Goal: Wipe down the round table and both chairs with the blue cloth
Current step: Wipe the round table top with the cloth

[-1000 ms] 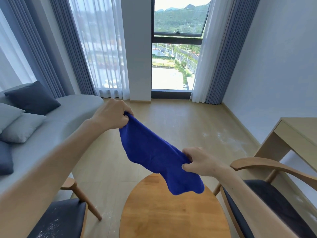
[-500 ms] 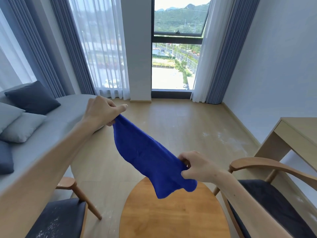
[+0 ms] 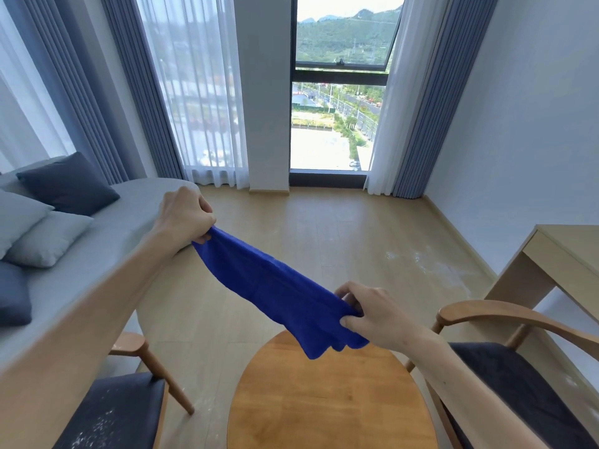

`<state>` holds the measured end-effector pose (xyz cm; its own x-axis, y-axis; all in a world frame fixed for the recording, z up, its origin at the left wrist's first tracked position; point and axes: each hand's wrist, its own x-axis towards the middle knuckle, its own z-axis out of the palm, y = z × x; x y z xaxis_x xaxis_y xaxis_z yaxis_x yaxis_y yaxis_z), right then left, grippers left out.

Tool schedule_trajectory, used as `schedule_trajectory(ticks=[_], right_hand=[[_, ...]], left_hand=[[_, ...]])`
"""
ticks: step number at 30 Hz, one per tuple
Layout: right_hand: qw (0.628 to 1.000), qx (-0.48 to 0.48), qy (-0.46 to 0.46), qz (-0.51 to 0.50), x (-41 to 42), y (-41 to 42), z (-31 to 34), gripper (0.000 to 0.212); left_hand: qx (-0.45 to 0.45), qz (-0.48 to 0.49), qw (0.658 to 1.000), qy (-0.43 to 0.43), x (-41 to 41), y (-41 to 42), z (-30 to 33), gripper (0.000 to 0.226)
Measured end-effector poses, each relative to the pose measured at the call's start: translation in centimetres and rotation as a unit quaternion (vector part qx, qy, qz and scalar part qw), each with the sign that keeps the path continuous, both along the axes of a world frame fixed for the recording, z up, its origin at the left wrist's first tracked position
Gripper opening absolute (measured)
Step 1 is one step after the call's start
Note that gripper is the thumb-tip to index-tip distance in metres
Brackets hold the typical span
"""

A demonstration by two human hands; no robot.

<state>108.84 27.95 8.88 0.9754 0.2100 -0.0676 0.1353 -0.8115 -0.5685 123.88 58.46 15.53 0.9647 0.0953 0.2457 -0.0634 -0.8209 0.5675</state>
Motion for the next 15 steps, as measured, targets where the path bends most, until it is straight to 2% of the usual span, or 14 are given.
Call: schedule_trajectory(ticks=[6, 10, 13, 15], right_hand=[[0.997, -0.072, -0.034, -0.013, 0.0, -0.2, 0.4, 0.016], [0.986, -0.114, -0.124, 0.002, -0.3, -0.2, 0.7, 0.019], [0.952, -0.208, -0.223, 0.028, -0.4, -0.2, 1.3, 0.022], [0.936, -0.222, -0.271, 0.032, -0.1, 0.1, 2.1, 0.021]], left_hand=[[0.062, -0.009, 0.998, 0.016, 0.5, 0.6, -0.4, 0.015], [0.119, -0.056, 0.991, 0.012, 0.8, 0.8, -0.4, 0.028], [0.171, -0.127, 0.977, -0.02, 0.8, 0.9, 0.0, 0.037], [0.184, -0.177, 0.966, -0.045, 0.7, 0.5, 0.7, 0.041]])
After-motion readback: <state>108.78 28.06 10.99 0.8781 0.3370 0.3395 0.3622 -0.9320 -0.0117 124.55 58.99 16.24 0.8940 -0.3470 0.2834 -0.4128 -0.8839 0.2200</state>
